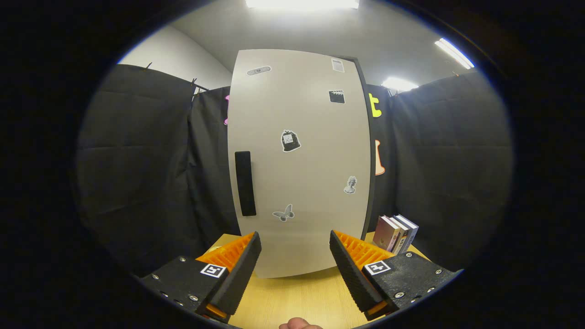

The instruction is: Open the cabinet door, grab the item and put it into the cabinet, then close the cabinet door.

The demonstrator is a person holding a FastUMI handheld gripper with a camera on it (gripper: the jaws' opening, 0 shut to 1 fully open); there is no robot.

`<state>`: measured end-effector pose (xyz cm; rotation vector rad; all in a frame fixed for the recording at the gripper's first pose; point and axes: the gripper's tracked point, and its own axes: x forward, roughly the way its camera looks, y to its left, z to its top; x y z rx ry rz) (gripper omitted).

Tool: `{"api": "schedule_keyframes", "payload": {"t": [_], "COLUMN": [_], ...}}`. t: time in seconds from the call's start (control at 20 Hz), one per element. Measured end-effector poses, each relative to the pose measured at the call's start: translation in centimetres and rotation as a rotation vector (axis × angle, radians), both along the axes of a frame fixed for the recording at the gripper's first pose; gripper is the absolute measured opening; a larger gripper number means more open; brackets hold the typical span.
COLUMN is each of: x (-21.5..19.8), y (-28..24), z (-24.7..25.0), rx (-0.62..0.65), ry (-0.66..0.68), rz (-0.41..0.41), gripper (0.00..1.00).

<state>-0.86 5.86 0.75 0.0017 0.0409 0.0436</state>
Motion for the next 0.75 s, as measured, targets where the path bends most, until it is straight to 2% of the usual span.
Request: {"api": "schedule_keyframes", "payload": {"t": [0.35, 0.75], "x": [0.02, -0.06], "y": [0.05, 0.49], "z": [-0.12, 0.36], "rx": [0.003, 0.0], "ry": [0.0, -0.019], "rz": [-0.025, -0.016], "gripper": [0.94, 0.94]}}
